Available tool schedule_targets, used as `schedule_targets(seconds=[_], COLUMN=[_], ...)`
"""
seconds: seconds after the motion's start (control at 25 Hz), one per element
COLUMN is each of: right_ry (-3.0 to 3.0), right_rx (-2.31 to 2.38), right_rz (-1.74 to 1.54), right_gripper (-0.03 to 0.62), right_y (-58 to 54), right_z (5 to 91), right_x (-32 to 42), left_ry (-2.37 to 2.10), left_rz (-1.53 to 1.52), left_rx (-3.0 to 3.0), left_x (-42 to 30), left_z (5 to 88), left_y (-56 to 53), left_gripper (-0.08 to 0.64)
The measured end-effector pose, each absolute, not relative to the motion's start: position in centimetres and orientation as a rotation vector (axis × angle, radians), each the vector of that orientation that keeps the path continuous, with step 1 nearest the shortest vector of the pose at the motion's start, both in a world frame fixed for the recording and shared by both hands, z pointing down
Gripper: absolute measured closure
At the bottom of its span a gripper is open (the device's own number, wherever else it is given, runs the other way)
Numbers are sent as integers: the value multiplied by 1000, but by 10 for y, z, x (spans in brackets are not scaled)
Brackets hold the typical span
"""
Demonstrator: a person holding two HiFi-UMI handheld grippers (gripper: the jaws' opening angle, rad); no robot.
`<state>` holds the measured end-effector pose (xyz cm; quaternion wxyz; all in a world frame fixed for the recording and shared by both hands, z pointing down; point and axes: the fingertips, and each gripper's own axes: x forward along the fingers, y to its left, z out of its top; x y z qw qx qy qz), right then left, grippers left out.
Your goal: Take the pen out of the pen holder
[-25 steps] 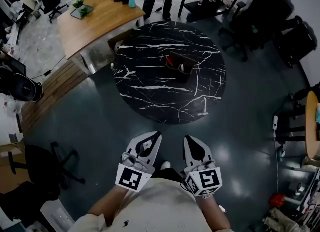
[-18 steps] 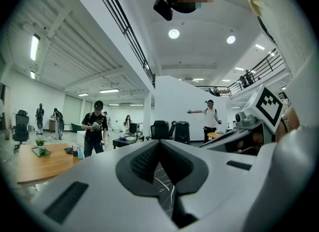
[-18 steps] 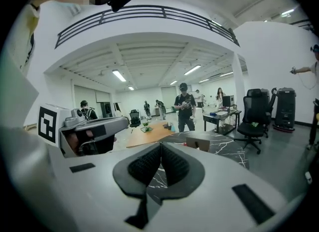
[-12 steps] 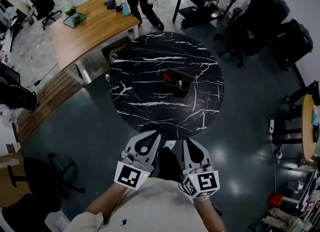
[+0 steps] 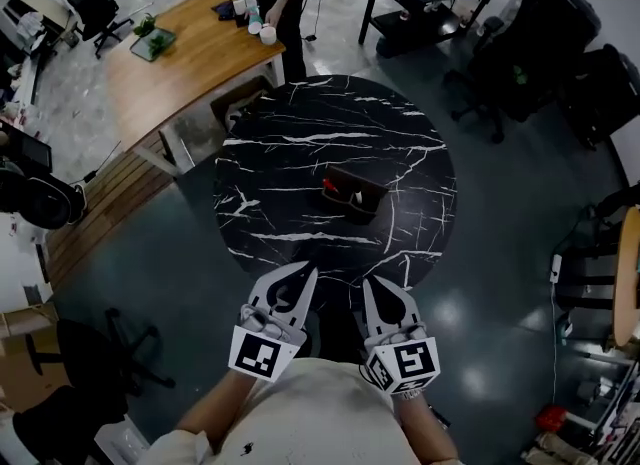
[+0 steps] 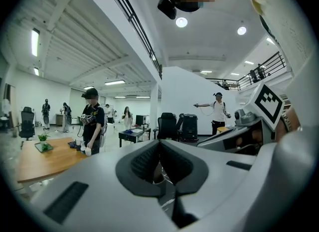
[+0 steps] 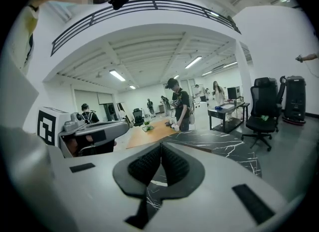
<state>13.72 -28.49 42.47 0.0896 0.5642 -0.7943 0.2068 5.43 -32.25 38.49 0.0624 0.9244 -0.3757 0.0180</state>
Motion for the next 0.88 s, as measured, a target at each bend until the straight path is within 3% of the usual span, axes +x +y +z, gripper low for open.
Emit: schedule_targets(seconds=[0.2,0.4,0.6,0.88], right_ry=[-2415,-2476,-2475,-2403], right_rx=[1584,1483,1449,1500], right_rz=[628,613,670,705], right_gripper=[574,574,574,574], right_y=[-335,-374,-390,-406], right_z=[430,435,445,464], right_x=[161,170,179,196], left_ry=[-1226,-1225,-1330,-1241], left_rz=[98,414,193,324], left_rx=[2796,2924,2711,2694], left_x=[84,97,102,107], left_z=[386,404,417,474], left_y=[-369,-392,-415,-449], left_gripper=[548,548,548,546])
